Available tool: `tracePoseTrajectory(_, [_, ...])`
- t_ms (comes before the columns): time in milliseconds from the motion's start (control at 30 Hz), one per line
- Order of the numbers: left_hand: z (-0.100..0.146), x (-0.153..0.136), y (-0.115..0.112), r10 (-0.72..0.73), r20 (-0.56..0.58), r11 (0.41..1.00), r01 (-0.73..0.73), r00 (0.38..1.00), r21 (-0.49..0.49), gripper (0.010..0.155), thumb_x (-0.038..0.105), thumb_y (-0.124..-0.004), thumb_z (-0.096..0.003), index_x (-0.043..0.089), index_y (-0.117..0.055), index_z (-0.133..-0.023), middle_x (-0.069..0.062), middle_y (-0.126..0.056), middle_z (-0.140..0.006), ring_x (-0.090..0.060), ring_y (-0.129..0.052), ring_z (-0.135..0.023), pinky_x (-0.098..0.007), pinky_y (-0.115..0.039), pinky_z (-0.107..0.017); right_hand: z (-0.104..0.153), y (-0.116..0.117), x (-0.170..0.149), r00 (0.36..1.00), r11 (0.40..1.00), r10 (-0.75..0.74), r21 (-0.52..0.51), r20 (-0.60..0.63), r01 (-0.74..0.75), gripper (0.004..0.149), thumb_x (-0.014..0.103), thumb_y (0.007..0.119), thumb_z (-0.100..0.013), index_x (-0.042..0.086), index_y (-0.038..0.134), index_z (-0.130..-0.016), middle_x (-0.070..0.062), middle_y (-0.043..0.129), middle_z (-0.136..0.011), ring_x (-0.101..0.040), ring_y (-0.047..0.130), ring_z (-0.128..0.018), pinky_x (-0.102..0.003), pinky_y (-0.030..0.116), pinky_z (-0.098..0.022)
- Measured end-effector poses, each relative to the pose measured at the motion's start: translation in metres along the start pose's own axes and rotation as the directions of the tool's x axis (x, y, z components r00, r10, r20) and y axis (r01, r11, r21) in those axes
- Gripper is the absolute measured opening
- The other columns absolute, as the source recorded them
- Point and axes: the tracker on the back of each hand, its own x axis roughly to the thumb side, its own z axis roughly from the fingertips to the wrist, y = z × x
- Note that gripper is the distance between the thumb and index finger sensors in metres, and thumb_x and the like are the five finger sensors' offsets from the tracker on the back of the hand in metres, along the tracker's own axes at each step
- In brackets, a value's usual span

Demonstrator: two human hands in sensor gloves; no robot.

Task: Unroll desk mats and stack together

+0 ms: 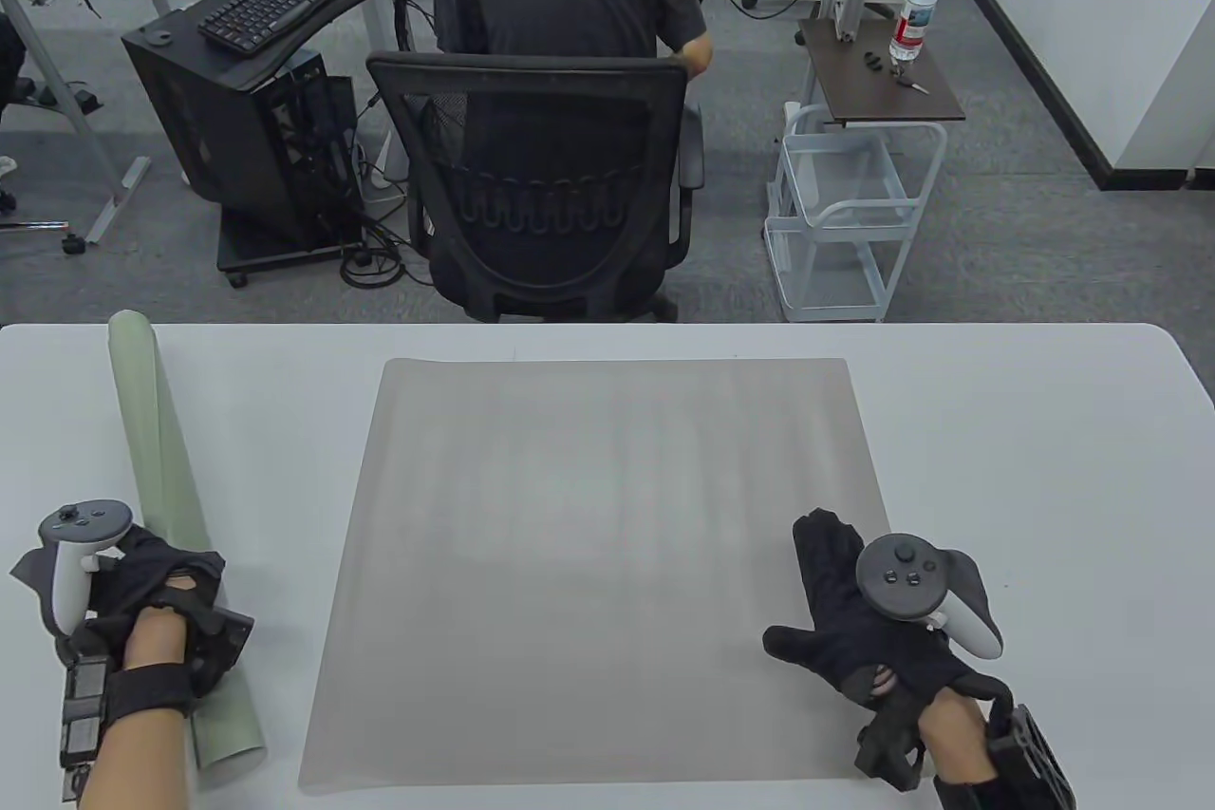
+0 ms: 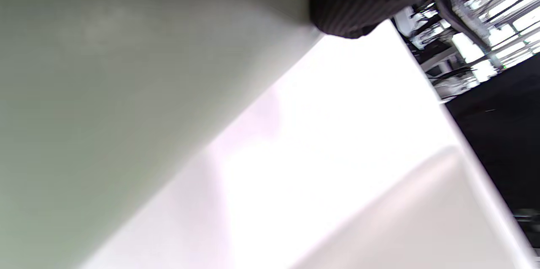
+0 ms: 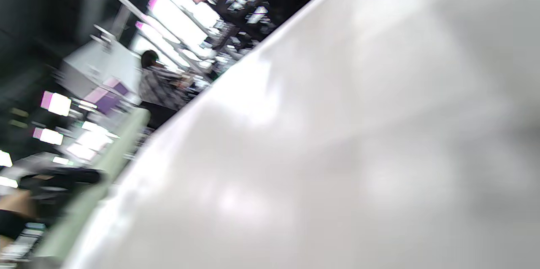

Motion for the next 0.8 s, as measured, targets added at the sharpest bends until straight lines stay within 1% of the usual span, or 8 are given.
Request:
tracePoseTrajectory(100, [0.011, -0.002, -0.011, 0.206, 0.103, 0.975, -0.195, 0.973, -0.109, 0.096, 0.035, -0.081, -0.0471, 0.022, 0.003, -0.094, -0.005, -0.036, -0.111, -0.03, -0.082, -0.086, -0.045, -0.078, -0.063, 0.001, 0.006, 0.0, 0.999, 0.998, 0.048, 0.041, -0.01, -0.047, 0.111, 0.078, 0.064, -0.033, 0.024, -0.011, -0.096, -0.009, -0.02, -0.104, -0.042, -0.017, -0.094, -0.059, 0.003, -0.066])
tracePoseTrajectory(167, [0.018, -0.003, -0.026, 0.386, 0.151, 0.907, -0.344, 0.91, -0.243, 0.096, 0.035, -0.081, -0.0469, 0.02, 0.001, -0.095, -0.003, -0.037, -0.111, -0.029, -0.083, -0.086, -0.045, -0.079, -0.063, -0.003, 0.012, -0.004, 0.997, 0.997, 0.074, 0.033, -0.033, -0.073, 0.112, 0.077, 0.065, -0.033, 0.024, -0.01, -0.096, -0.01, -0.019, -0.104, -0.043, -0.015, -0.094, -0.06, 0.004, -0.066])
tracePoseTrajectory(267, [0.033, 0.001, -0.063, 0.592, 0.149, 0.748, -0.471, 0.792, -0.467, 0.093, 0.034, -0.083, -0.0464, 0.018, -0.006, -0.097, -0.003, -0.04, -0.109, -0.029, -0.084, -0.085, -0.044, -0.08, -0.062, -0.011, 0.023, -0.01, 0.995, 0.993, 0.081, 0.096, -0.064, -0.074, 0.112, 0.077, 0.065, -0.033, 0.024, -0.011, -0.095, -0.01, -0.019, -0.104, -0.043, -0.016, -0.094, -0.06, 0.004, -0.066])
tracePoseTrajectory(300, [0.04, 0.005, -0.084, 0.661, 0.12, 0.663, -0.502, 0.741, -0.556, 0.093, 0.034, -0.083, -0.0463, 0.017, -0.007, -0.096, -0.004, -0.041, -0.109, -0.029, -0.084, -0.085, -0.044, -0.08, -0.062, -0.016, 0.027, -0.012, 0.994, 0.991, 0.083, 0.107, -0.074, -0.075, 0.112, 0.077, 0.065, -0.033, 0.023, -0.011, -0.095, -0.01, -0.019, -0.104, -0.043, -0.015, -0.094, -0.059, 0.004, -0.066])
tracePoseTrajectory(433, [0.065, 0.027, -0.151, 0.729, 0.076, 0.51, -0.465, 0.68, -0.724, 0.092, 0.033, -0.084, -0.046, 0.018, -0.008, -0.095, -0.004, -0.041, -0.107, -0.029, -0.085, -0.084, -0.043, -0.081, -0.063, -0.025, 0.041, -0.018, 0.99, 0.985, 0.101, 0.15, -0.093, -0.087, 0.112, 0.077, 0.065, -0.033, 0.023, -0.011, -0.095, -0.01, -0.018, -0.104, -0.043, -0.014, -0.094, -0.06, 0.005, -0.066])
tracePoseTrajectory(533, [0.085, 0.049, -0.203, 0.751, 0.057, 0.425, -0.416, 0.658, -0.804, 0.09, 0.032, -0.085, -0.046, 0.02, -0.01, -0.095, -0.005, -0.043, -0.106, -0.028, -0.086, -0.085, -0.042, -0.082, -0.063, -0.028, 0.05, -0.023, 0.991, 0.983, 0.089, 0.17, -0.102, -0.071, 0.111, 0.076, 0.066, -0.033, 0.023, -0.01, -0.095, -0.011, -0.017, -0.105, -0.043, -0.013, -0.095, -0.06, 0.005, -0.067])
tracePoseTrajectory(667, [0.11, 0.074, -0.263, 0.768, 0.051, 0.365, -0.371, 0.638, -0.854, 0.088, 0.031, -0.084, -0.0464, 0.022, -0.011, -0.095, -0.006, -0.042, -0.107, -0.028, -0.086, -0.088, -0.042, -0.082, -0.065, -0.029, 0.056, -0.023, 0.998, 0.987, 0.016, 0.162, -0.06, -0.006, 0.109, 0.075, 0.065, -0.035, 0.021, -0.005, -0.098, -0.013, -0.011, -0.107, -0.045, -0.006, -0.097, -0.06, 0.01, -0.068])
tracePoseTrajectory(800, [0.133, 0.097, -0.321, 0.75, 0.136, 0.435, -0.327, 0.648, -0.839, 0.086, 0.03, -0.079, -0.0475, 0.02, -0.008, -0.094, -0.004, -0.037, -0.108, -0.029, -0.08, -0.092, -0.043, -0.077, -0.069, -0.03, 0.065, -0.017, 0.979, 0.951, -0.202, 0.234, -0.02, 0.201, 0.108, 0.075, 0.065, -0.036, 0.018, -0.001, -0.1, -0.019, 0.006, -0.112, -0.051, 0.013, -0.102, -0.064, 0.026, -0.072])
